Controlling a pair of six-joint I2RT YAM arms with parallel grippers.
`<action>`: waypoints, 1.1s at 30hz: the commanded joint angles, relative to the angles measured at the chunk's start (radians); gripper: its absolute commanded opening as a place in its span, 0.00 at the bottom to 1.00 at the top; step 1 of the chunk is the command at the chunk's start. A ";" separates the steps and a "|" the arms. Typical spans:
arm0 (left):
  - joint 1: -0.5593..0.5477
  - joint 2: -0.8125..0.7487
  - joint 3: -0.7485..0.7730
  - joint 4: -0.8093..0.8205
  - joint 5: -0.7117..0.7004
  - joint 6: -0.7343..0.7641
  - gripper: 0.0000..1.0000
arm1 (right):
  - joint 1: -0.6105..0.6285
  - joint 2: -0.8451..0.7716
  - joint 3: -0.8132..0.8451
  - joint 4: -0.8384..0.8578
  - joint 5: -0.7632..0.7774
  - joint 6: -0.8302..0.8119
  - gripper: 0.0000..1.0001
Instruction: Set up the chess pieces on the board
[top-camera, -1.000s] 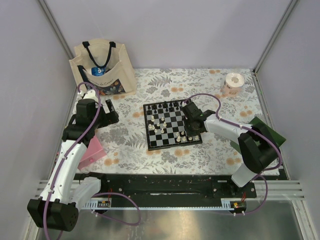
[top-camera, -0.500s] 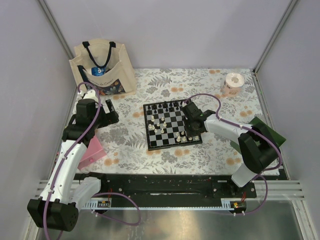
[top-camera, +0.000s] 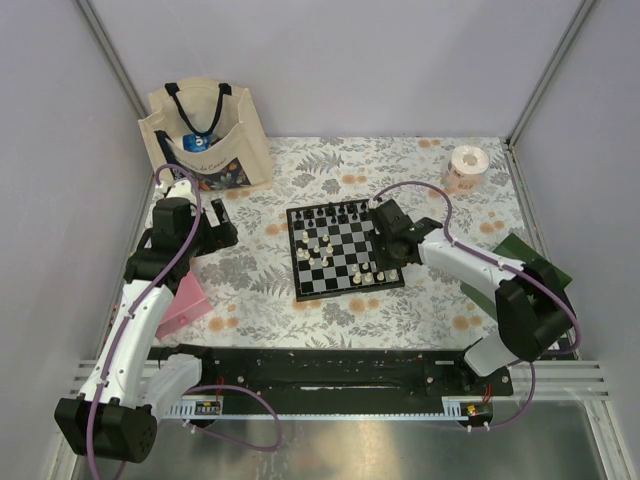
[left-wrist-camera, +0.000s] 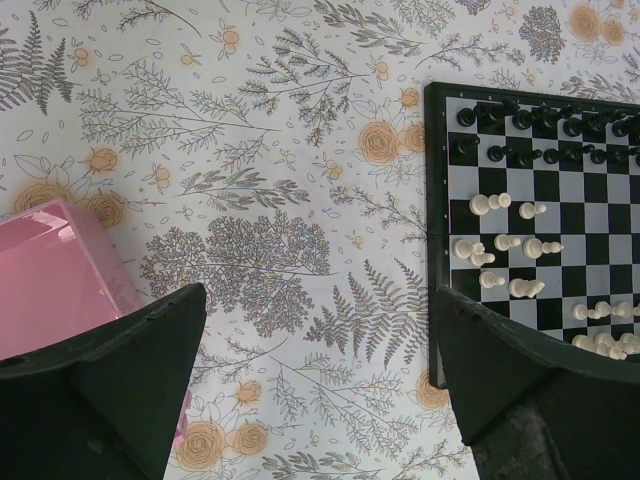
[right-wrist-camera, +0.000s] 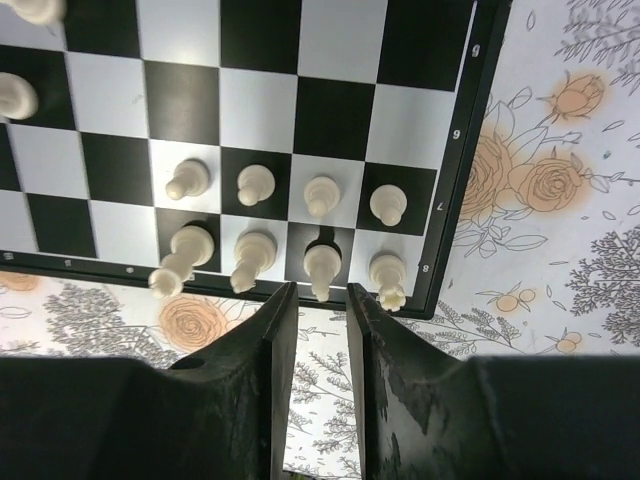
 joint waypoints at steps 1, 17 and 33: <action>0.005 -0.013 0.001 0.043 0.012 0.008 0.99 | 0.003 -0.087 0.081 -0.015 0.025 0.000 0.36; 0.005 -0.023 0.001 0.040 0.000 0.011 0.99 | 0.043 0.236 0.425 0.052 -0.170 0.013 0.50; 0.005 -0.028 0.003 0.036 -0.019 0.008 0.99 | 0.087 0.439 0.537 0.037 -0.161 0.003 0.54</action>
